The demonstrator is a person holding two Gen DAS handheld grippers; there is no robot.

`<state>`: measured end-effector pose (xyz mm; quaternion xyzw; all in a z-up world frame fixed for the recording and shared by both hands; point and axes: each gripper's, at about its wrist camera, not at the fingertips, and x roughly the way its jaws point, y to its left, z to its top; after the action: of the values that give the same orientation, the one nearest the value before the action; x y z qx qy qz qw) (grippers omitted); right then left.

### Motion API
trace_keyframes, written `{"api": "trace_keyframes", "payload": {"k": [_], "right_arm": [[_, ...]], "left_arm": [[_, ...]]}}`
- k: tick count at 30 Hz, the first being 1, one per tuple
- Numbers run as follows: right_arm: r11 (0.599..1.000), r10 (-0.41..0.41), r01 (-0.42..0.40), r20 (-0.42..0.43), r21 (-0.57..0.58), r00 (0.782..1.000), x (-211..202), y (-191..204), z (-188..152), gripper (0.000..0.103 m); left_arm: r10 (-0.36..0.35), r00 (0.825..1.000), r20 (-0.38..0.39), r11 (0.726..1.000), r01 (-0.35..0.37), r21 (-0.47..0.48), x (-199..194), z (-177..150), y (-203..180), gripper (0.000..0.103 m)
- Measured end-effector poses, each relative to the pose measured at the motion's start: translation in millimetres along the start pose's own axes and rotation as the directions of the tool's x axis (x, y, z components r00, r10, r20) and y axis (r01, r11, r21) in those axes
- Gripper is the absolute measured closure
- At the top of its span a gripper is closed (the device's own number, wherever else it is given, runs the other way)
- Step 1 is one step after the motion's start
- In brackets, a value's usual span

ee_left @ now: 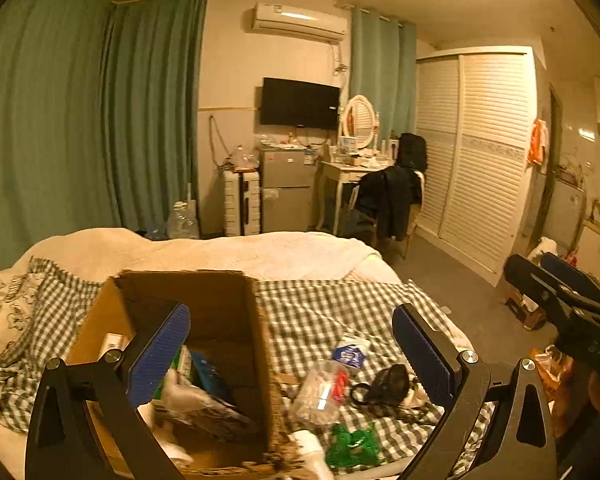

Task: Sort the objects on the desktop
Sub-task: 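Withdraw both tools from the box toward the remaining items, then grasp the clear cotton-swab jar with the left tool while the right tool grasps the dark bead bracelet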

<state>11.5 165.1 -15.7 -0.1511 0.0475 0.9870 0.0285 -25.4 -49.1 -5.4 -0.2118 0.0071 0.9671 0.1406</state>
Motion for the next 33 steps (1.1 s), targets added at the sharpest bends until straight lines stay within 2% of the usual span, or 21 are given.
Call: {"api": "trace_keyframes", "payload": {"k": [6, 10, 14, 18, 22, 28, 31, 33], "right_arm": [[0.999, -0.039, 0.038, -0.041, -0.013, 0.998, 12, -18, -7, 0.000], [0.999, -0.048, 0.048, -0.083, -0.008, 0.995, 23, -33, -18, 0.000], [0.998, -0.056, 0.056, -0.134, -0.006, 0.989, 37, -45, -31, 0.000], [0.998, -0.053, 0.058, -0.169, 0.021, 0.984, 47, -59, -40, 0.000], [0.997, -0.058, 0.068, -0.212, 0.042, 0.976, 60, -72, -50, 0.000], [0.995, -0.036, 0.062, -0.289, 0.082, 0.957, 82, -84, -66, 0.001], [0.996, -0.020, 0.047, -0.335, 0.073, 0.942, 93, -84, -74, 0.009], [0.997, -0.002, 0.033, -0.388, 0.075, 0.922, 103, -85, -82, 0.025]], "left_arm": [[-0.041, 0.998, -0.046, 0.999, 0.043, 0.029, 22, -17, -26, 0.000], [-0.072, 0.990, -0.118, 0.996, 0.077, 0.038, 44, -31, -42, 0.000], [-0.124, 0.980, -0.159, 0.990, 0.134, 0.054, 61, -48, -55, 0.000], [-0.121, 0.977, -0.174, 0.988, 0.137, 0.079, 78, -64, -69, 0.000], [-0.085, 0.978, -0.190, 0.986, 0.110, 0.127, 98, -75, -81, 0.000], [-0.096, 0.970, -0.222, 0.981, 0.130, 0.145, 121, -85, -84, 0.006], [-0.094, 0.970, -0.225, 0.979, 0.131, 0.154, 133, -90, -84, 0.007], [-0.073, 0.967, -0.243, 0.982, 0.111, 0.150, 145, -94, -80, 0.007]]}}
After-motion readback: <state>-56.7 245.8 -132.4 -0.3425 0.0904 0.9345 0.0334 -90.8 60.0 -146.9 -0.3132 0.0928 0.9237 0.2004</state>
